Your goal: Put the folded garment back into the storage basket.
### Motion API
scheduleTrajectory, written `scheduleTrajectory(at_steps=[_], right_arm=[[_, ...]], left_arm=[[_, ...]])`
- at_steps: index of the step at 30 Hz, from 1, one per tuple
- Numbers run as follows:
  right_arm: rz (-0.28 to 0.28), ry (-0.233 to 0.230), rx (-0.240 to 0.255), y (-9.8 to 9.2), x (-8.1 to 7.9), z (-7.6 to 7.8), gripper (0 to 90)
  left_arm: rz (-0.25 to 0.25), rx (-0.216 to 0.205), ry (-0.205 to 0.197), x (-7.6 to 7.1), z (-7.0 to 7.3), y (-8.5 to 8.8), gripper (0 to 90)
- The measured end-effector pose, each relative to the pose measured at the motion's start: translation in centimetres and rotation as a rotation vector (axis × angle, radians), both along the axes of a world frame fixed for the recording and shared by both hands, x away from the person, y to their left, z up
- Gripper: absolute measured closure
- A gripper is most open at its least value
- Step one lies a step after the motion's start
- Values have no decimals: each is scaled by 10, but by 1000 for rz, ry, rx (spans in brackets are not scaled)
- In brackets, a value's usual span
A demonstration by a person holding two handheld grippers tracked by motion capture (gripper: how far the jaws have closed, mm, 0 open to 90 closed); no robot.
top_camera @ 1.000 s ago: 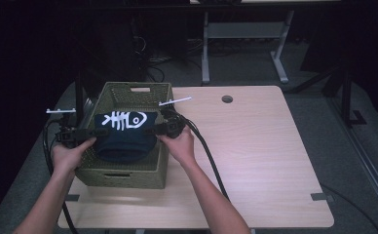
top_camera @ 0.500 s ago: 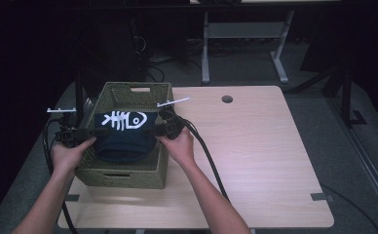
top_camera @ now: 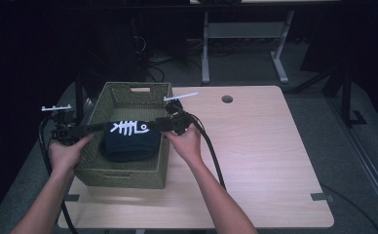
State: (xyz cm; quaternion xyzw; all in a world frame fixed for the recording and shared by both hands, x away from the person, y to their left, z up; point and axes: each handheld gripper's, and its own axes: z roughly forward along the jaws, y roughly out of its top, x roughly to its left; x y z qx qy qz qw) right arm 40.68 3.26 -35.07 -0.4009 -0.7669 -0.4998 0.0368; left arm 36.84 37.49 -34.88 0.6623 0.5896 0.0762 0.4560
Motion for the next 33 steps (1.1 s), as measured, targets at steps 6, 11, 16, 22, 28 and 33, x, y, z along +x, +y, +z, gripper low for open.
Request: scheduleTrajectory(at_steps=[6,11,16,22,28,33], right_arm=[[12,-5,34,-12,-2,6,541],[16,0,61,-24,-3,7,532],[20,5,86,-40,-5,6,512],[25,6,117,-59,-6,5,476],[23,11,137,-74,-7,5,451],[24,7,144,-87,-10,3,432]], left_arm=[[-28,-15,-23,-2,5,-8,515],[-49,-42,-47,-3,9,-17,496],[-70,-54,-61,-5,12,-28,473],[-88,-66,-69,-6,13,-41,453],[-101,-76,-81,-9,15,-51,426],[-113,-70,-85,-12,17,-60,394]])
